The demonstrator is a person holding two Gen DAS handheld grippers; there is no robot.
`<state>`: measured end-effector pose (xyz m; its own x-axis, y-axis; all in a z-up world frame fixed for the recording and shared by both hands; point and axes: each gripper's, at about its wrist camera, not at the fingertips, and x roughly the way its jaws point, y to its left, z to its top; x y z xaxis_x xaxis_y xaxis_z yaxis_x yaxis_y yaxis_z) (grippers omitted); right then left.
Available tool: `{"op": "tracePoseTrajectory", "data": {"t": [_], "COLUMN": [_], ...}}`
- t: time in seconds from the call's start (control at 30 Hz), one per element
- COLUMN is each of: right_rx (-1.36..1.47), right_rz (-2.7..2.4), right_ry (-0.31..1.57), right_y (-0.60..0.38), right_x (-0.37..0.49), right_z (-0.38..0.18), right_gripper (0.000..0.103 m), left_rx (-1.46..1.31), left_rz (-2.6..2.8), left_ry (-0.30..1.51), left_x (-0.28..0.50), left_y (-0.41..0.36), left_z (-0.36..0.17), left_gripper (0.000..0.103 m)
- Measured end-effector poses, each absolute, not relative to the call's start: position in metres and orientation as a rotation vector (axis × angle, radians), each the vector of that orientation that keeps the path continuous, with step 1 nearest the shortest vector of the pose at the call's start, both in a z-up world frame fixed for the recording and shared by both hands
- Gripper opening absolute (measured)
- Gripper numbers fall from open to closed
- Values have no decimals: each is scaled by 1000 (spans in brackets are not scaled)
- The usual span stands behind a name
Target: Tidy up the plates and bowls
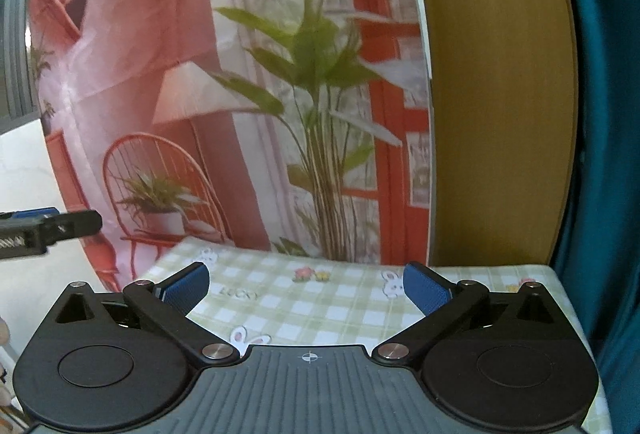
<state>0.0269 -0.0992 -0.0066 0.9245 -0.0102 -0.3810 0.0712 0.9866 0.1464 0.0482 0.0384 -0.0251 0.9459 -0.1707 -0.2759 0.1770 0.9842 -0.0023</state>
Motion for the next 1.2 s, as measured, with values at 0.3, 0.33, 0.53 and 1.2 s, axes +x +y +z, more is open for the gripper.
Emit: {"op": "tracePoseTrajectory", "data": {"t": [0.3,0.33,0.53,1.2], "right_rx": [161,159,154,154], "right_rz": [-24,-26,-28,-46], "right_ry": [353,351,334,294], "right_y": [-89,-88,-83,-81], "right_x": [12,11,7,-3], "right_z": [15,16,24,35], "right_gripper": [103,103,103,103], "left_rx": [12,9,-20,-26], "left_rz": [-147,-143,-147,-145], "left_ry": [232,227,212,221], "left_x": [24,22,11,5], "left_y": [47,48,53,52], "left_z": [-5,-3,7,8], "left_gripper": [92,92,92,92]}}
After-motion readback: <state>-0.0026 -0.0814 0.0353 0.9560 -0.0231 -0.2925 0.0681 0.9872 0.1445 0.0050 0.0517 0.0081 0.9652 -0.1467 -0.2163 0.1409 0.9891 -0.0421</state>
